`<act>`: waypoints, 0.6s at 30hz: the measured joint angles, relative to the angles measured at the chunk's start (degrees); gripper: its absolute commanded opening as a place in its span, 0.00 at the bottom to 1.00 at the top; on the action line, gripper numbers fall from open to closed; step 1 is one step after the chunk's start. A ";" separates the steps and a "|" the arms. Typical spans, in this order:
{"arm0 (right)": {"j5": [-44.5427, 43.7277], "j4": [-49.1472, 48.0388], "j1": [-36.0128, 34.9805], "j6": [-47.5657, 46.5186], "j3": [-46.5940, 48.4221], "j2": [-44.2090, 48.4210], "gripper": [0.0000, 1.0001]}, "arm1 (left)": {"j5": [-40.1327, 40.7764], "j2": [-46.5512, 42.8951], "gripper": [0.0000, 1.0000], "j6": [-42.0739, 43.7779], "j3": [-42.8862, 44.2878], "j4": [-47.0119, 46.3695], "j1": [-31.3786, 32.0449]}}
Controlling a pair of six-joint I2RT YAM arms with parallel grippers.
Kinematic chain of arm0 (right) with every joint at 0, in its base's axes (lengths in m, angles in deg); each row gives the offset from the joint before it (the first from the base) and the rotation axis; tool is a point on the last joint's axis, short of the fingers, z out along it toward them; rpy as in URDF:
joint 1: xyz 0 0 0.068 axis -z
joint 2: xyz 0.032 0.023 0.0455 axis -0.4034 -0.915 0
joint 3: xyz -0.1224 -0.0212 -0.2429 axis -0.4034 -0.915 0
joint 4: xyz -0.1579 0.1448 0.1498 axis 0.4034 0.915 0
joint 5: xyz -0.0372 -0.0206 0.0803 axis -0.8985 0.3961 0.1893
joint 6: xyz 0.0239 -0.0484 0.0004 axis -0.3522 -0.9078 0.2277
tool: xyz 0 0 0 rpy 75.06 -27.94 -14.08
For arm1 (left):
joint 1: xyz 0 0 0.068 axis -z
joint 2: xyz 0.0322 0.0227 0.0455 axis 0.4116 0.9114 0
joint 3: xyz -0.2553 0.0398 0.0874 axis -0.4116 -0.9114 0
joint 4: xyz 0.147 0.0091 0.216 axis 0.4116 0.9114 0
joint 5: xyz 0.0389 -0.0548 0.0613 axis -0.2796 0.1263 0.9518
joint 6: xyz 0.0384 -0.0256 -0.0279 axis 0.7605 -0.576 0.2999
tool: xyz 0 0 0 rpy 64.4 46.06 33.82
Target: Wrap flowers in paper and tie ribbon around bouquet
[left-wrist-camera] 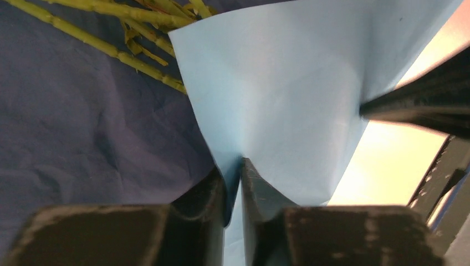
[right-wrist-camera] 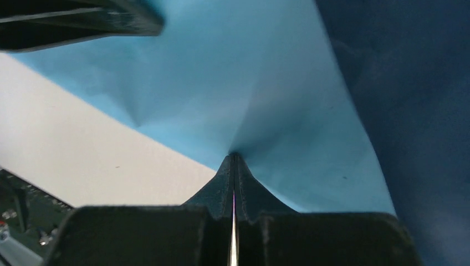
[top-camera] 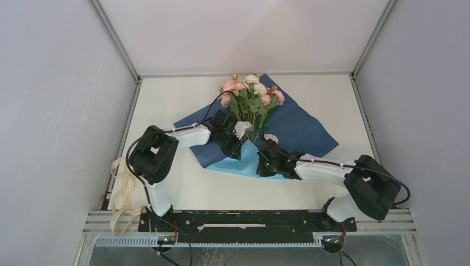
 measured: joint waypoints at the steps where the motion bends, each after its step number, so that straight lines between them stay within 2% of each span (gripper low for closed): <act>1: 0.02 -0.02 0.26 0.15 -0.13 -1.03 0.00 | 0.22 -0.13 0.35 0.07 0.02 0.37 0.00; 3: 0.02 0.00 0.61 0.50 -0.85 -1.92 0.00 | 1.16 -0.85 0.44 0.68 0.04 1.75 -0.02; 6: 0.24 -0.04 0.70 1.29 -2.03 -2.05 0.00 | 3.21 -3.56 0.45 1.53 0.59 5.07 -0.04; 9: 0.57 -0.74 1.18 2.34 -2.47 -2.03 0.00 | 3.32 -8.44 0.36 1.51 2.05 8.55 -0.09; 14: 2.71 -1.51 2.73 4.13 -3.06 -2.03 0.00 | -2.23 -19.76 0.11 -1.33 2.47 10.08 -0.09; 18: 4.61 -2.40 3.91 5.40 -3.67 -2.03 0.00 | -7.78 -22.36 0.03 -5.20 1.29 8.26 0.92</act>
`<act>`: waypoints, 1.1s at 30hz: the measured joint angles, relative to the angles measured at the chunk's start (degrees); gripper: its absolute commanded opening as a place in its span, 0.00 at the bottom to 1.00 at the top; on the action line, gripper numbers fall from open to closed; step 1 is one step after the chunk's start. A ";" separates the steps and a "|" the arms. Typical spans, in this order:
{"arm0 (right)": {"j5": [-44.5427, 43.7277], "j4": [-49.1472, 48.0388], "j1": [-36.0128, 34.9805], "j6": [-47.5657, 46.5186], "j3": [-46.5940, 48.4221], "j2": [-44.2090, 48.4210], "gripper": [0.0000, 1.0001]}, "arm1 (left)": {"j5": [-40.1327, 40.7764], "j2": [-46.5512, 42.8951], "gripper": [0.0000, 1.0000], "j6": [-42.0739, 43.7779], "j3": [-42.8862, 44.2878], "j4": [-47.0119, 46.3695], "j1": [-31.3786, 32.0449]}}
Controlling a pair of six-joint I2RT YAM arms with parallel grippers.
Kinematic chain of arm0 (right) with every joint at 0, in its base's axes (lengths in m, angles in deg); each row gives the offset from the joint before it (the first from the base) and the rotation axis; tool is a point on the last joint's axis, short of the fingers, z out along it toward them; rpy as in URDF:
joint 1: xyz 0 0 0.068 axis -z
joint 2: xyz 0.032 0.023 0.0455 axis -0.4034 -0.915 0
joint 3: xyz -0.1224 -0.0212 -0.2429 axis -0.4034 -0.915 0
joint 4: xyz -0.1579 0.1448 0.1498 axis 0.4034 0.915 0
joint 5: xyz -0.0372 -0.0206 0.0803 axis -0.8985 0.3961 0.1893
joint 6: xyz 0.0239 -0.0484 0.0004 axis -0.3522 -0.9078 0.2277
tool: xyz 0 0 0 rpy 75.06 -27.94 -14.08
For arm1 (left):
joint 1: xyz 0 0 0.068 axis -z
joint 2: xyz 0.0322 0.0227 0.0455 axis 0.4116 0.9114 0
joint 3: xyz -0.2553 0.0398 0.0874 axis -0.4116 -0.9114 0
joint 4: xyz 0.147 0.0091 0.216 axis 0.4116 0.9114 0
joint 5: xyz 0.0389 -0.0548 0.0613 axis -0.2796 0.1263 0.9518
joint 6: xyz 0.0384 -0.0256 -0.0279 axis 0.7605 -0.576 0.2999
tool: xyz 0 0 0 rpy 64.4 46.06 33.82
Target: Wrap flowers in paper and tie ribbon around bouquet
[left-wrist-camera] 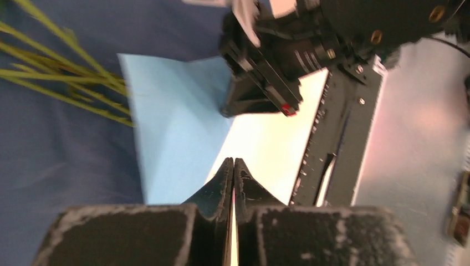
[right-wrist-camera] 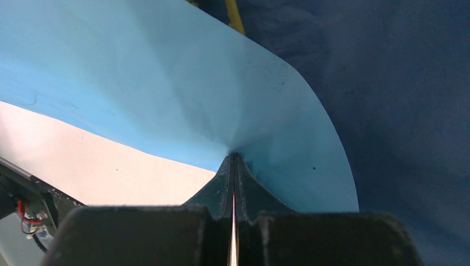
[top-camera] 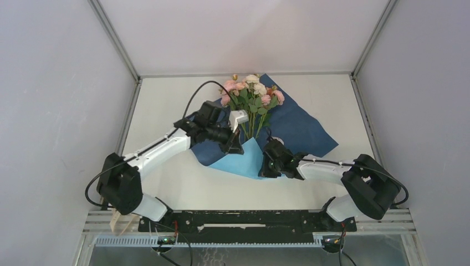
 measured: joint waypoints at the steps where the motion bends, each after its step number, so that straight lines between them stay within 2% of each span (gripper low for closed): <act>1: 0.46 -0.33 0.33 0.28 -0.17 0.00 0.00 | -0.72 0.37 0.02 -1.25 -1.20 -0.98 0.72; 7: 2.99 -2.97 1.86 2.43 -1.73 0.15 0.00 | -2.82 10.43 0.02 -7.54 -5.90 -4.35 5.79; 12: 3.39 -3.78 2.23 3.37 -2.54 0.63 0.00 | 0.44 19.67 0.02 -10.54 -5.92 -5.46 5.97; 19: 3.87 -4.52 3.48 4.13 -4.70 2.62 0.00 | 2.47 21.59 0.01 -11.80 -5.92 -2.10 3.87; 22: 3.78 -4.48 3.63 4.20 -5.31 3.39 0.00 | 3.23 21.29 0.01 -11.82 -5.95 -0.22 1.55; 29: 3.80 -4.55 3.91 4.22 -6.19 4.28 0.00 | -0.68 21.05 0.01 -13.14 -8.98 1.79 -10.01; 33: 3.85 -4.52 3.98 4.22 -6.21 4.28 0.00 | -1.57 19.54 0.01 -12.85 -11.58 2.36 -12.85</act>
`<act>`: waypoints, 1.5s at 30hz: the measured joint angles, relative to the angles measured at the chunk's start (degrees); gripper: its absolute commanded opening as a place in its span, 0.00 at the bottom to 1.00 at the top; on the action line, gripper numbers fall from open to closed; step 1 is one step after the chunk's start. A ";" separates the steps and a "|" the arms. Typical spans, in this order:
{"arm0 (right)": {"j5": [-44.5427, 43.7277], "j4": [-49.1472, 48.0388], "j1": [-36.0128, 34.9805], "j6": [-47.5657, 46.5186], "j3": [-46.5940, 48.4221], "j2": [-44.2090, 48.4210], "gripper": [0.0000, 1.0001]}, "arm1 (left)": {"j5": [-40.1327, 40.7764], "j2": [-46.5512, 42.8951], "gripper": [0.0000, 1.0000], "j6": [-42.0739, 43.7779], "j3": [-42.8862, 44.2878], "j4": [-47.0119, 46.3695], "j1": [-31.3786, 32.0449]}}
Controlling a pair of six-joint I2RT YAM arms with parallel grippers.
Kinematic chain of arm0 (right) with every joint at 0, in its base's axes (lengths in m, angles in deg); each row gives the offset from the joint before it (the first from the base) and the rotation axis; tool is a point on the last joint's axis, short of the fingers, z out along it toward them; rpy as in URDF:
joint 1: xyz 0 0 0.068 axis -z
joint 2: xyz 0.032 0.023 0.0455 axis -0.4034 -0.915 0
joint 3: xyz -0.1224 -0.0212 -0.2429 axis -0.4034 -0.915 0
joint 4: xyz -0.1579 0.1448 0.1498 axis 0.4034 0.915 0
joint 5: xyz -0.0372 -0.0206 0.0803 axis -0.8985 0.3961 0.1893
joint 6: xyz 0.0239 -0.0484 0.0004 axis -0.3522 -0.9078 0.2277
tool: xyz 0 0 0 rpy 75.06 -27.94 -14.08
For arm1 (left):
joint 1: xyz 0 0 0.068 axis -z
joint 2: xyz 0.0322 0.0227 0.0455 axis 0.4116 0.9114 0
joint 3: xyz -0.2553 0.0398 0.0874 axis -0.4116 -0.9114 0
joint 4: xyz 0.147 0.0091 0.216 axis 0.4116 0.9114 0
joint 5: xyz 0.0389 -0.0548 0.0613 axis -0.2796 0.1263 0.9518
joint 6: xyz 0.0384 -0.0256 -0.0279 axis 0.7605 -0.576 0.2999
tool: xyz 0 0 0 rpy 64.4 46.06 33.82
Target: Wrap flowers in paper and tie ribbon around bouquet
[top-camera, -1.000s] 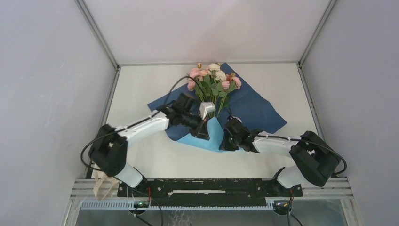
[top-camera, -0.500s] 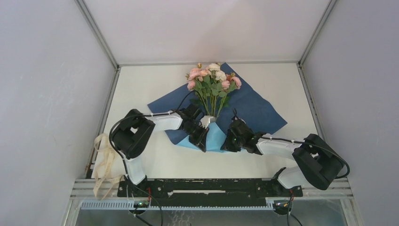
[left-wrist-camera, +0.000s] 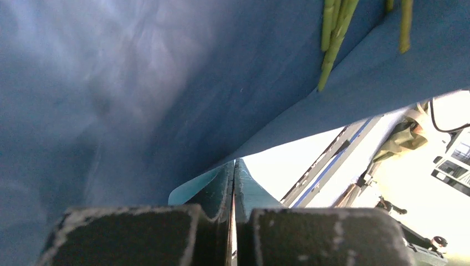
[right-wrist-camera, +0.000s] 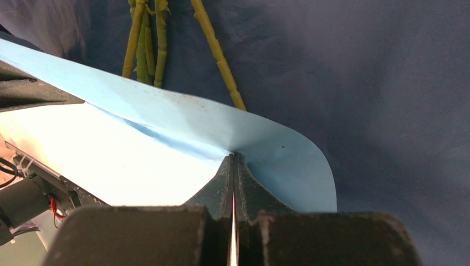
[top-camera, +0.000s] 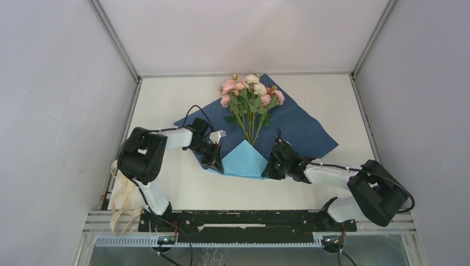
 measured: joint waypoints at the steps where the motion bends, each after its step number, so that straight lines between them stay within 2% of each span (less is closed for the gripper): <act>1: 0.02 0.02 0.04 -0.02 0.00 0.02 0.00 | 0.11 -0.46 0.01 0.20 -0.52 0.28 -0.44; 6: 0.00 0.52 0.44 -0.11 -0.07 0.42 0.00 | 1.25 -2.89 0.02 0.66 -2.91 2.14 -3.32; 13: -0.35 1.79 0.74 -0.11 -0.09 1.05 0.00 | 8.13 -10.91 0.03 3.30 -2.58 5.49 -4.31; 16: -0.72 2.21 0.74 0.07 -0.09 1.27 0.00 | 10.93 -17.55 0.06 4.35 0.33 5.49 -0.72; 19: -1.03 2.40 0.74 0.59 -0.09 1.31 0.00 | 9.16 -20.39 0.08 4.52 6.03 4.24 7.39; 24: -2.01 3.48 0.70 1.90 -0.09 1.88 0.00 | 6.82 -15.06 0.12 3.65 8.85 -3.69 16.96; 30: -5.90 6.62 -0.20 3.98 -0.35 4.13 0.00 | 11.15 2.19 0.12 2.38 14.23 -8.33 17.66; 32: -7.82 8.76 -0.76 5.07 -0.61 5.64 0.06 | 12.96 6.36 0.12 1.90 15.56 -9.40 17.46; 33: -8.92 10.10 -1.07 5.70 -0.74 6.56 0.13 | 12.74 7.54 0.12 1.09 15.76 -9.66 17.27; 35: -10.93 13.20 -1.75 7.34 -1.09 8.96 0.32 | 12.81 7.82 0.12 0.46 16.02 -10.25 17.00; 41: -16.72 23.80 -3.89 16.46 -2.05 19.15 0.69 | 13.03 8.02 0.12 -1.20 15.85 -12.13 17.03; 42: -17.55 25.00 -4.20 18.29 -2.49 20.55 0.78 | 13.05 8.02 0.12 -1.55 15.76 -12.57 17.03; 43: -18.34 26.21 -4.44 20.22 -3.02 21.79 0.83 | 13.09 8.02 0.12 -1.64 15.69 -12.79 17.03; 45: -19.85 27.65 -4.76 23.78 -4.28 23.28 0.84 | 13.18 8.02 0.12 -1.99 15.54 -13.18 17.03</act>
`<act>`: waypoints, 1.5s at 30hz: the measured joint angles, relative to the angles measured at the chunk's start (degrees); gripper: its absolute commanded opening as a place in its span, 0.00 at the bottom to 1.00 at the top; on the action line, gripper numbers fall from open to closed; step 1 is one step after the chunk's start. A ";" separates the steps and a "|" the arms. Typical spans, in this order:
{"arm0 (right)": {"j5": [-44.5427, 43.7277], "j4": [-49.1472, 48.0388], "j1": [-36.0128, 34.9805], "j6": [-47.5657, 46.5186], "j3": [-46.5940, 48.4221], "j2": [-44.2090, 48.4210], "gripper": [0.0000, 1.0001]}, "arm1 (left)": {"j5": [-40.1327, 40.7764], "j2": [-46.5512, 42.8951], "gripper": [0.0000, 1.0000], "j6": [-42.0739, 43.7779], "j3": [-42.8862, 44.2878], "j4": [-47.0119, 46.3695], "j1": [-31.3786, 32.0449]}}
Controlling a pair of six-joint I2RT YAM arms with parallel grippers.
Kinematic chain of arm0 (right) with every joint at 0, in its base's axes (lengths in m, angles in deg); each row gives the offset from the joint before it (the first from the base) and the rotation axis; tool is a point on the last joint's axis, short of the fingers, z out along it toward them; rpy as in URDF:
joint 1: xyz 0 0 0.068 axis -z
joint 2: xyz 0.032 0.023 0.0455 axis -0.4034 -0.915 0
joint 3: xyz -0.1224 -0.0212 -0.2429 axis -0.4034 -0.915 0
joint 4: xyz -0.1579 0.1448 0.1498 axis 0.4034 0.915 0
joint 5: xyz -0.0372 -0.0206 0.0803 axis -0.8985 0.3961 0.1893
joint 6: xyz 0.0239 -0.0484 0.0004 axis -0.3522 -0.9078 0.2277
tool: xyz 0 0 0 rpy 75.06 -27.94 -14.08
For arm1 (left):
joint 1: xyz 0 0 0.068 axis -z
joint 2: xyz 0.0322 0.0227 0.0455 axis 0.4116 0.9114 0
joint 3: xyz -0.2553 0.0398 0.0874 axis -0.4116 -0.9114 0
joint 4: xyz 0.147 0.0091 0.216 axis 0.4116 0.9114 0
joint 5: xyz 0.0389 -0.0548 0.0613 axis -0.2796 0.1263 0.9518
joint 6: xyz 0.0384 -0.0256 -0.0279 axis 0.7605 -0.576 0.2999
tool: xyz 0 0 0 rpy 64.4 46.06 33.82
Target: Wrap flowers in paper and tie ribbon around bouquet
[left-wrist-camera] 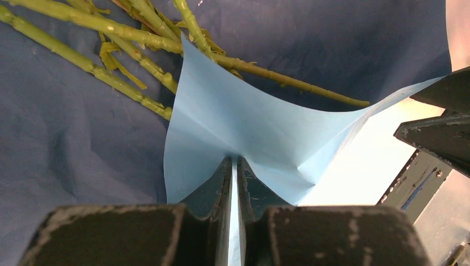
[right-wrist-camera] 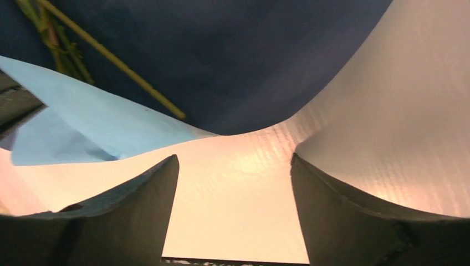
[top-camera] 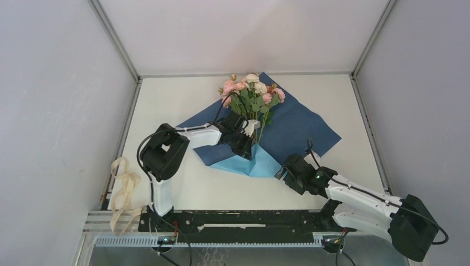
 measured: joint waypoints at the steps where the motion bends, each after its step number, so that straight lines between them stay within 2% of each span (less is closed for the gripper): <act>1: -0.55 0.11 0.00 1.16 -0.31 0.13 0.84 | 0.04 0.00 0.12 -0.02 -0.07 -0.11 0.00; 4: -2.38 -1.27 0.02 3.78 -0.35 -0.81 0.80 | 0.04 -0.02 0.12 -0.07 -0.22 -0.66 0.00; 7: -4.04 -4.31 0.44 4.52 -0.13 -3.56 0.71 | 0.15 -0.02 0.12 -0.04 -0.26 -1.05 0.00; 12: -6.64 -9.11 0.76 4.39 0.48 -8.24 0.35 | 0.50 -0.20 0.12 0.04 -0.31 -1.03 0.00; 18: -7.82 -10.47 0.92 2.78 0.33 -10.27 0.09 | 2.38 -4.15 0.18 2.05 -0.31 3.32 -0.02; 25: -10.10 -8.87 0.61 -0.15 -0.07 -8.72 0.01 | -0.20 -13.46 0.22 5.09 2.38 10.19 1.05; 30: -11.74 -7.06 0.13 -1.57 0.26 -8.44 0.00 | -6.05 -14.21 0.22 5.53 5.95 11.30 4.42; 34: -12.76 -5.60 -0.59 -2.71 1.29 -8.63 0.00 | -8.44 -8.92 0.22 4.48 8.96 9.51 5.62; 41: -15.80 -1.44 -3.41 -4.42 5.09 -9.81 0.00 | -4.83 7.37 0.19 1.97 14.60 7.69 4.76; 45: -18.78 2.01 -5.88 -6.49 9.05 -11.67 0.00 | -3.72 9.62 0.19 0.83 14.62 7.72 4.33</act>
